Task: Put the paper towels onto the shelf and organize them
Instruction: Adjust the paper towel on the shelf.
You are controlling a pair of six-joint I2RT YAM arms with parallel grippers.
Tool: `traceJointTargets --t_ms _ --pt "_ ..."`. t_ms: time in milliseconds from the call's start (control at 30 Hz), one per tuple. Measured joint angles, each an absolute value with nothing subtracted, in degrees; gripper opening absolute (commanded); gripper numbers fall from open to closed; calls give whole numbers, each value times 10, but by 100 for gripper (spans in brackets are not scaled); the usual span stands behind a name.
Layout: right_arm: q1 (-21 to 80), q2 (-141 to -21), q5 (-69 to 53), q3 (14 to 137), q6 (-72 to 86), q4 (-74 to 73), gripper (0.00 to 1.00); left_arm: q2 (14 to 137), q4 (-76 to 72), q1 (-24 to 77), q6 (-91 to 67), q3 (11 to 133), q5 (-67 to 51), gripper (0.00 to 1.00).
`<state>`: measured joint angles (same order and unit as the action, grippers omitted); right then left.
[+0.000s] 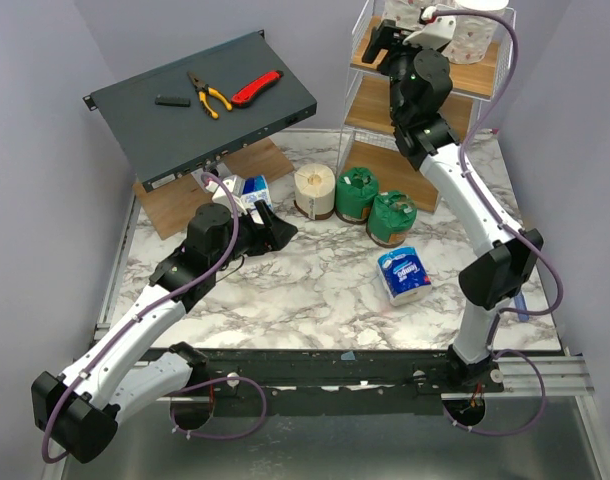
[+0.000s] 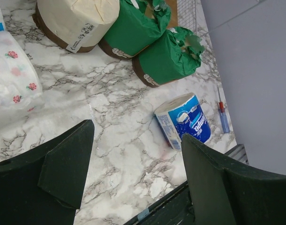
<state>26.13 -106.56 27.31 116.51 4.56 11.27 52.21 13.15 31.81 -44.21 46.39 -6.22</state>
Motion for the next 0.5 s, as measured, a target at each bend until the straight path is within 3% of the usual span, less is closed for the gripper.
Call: traceJointTargets --t_ms 267,500 --pt "267 -1072 241 1120 52 140 71 535 132 318 -442 468 -62 77" --pt "269 -1114 242 1174 53 139 61 539 132 318 -441 472 -62 77"
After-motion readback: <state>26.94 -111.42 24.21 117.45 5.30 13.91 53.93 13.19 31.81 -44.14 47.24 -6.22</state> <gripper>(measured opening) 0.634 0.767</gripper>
